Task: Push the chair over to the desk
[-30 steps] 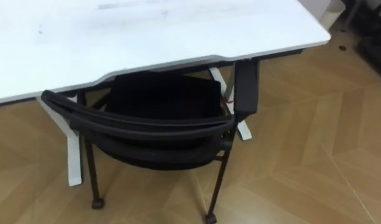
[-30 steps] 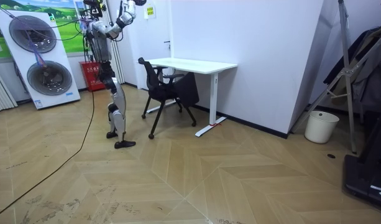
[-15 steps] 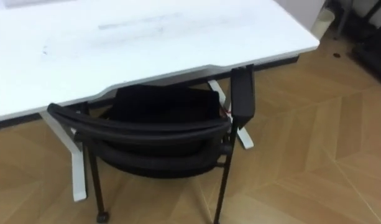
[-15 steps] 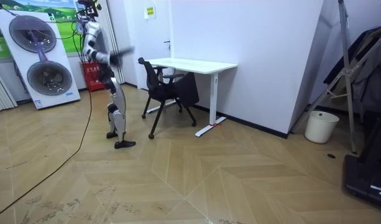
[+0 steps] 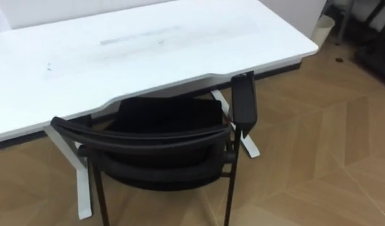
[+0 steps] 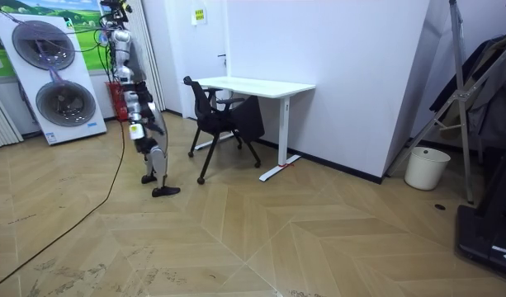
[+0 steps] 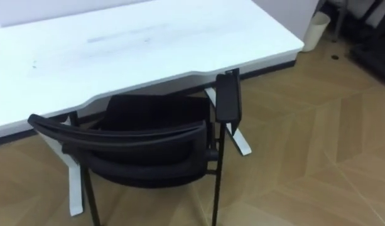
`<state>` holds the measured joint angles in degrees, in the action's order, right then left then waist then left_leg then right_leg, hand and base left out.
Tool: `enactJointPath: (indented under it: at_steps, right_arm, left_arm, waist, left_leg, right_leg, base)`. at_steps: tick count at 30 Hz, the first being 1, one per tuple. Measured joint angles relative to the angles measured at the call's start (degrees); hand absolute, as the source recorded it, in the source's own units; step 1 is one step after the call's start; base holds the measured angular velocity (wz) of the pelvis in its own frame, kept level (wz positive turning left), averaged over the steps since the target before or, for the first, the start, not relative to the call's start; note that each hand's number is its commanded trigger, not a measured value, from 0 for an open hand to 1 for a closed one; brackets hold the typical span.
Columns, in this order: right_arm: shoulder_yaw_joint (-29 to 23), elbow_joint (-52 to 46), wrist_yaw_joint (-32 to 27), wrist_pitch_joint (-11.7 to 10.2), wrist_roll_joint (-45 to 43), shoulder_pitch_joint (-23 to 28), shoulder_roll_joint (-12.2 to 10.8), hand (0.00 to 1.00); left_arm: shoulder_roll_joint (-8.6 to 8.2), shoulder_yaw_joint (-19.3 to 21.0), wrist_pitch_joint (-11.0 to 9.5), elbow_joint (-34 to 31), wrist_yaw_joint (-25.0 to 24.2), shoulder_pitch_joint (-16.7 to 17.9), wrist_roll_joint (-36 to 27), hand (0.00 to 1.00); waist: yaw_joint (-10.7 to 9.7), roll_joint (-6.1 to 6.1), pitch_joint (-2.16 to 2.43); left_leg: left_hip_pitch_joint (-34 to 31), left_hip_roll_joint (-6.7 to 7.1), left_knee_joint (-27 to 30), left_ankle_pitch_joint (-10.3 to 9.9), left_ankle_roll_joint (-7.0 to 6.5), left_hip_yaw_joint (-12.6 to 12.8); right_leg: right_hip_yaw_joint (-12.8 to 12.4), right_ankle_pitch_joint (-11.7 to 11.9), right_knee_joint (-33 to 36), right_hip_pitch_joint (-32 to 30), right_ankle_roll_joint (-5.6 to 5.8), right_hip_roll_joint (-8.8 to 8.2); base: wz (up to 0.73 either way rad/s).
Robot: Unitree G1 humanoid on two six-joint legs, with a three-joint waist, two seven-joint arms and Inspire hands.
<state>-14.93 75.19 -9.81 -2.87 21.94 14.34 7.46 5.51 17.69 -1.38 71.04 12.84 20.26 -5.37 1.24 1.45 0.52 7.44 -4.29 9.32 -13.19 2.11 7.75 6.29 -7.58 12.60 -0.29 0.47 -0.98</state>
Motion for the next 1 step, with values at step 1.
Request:
enactJointPath:
  at_steps: [1]
  right_arm:
    - [0.57,0.26,1.06,0.73,-1.25,-2.2,0.0,0.0]
  left_arm:
    - [0.19,-0.92,0.99,-0.04,-0.92,-1.82,2.86,0.0]
  waist:
    - [0.04,-0.04,-0.03]
  left_leg:
    - [0.1,-0.02,0.02,0.01,-0.01,0.03]
  right_leg:
    - [0.09,0.11,-0.09,0.44,-0.01,0.02]
  base:
    - [0.0]
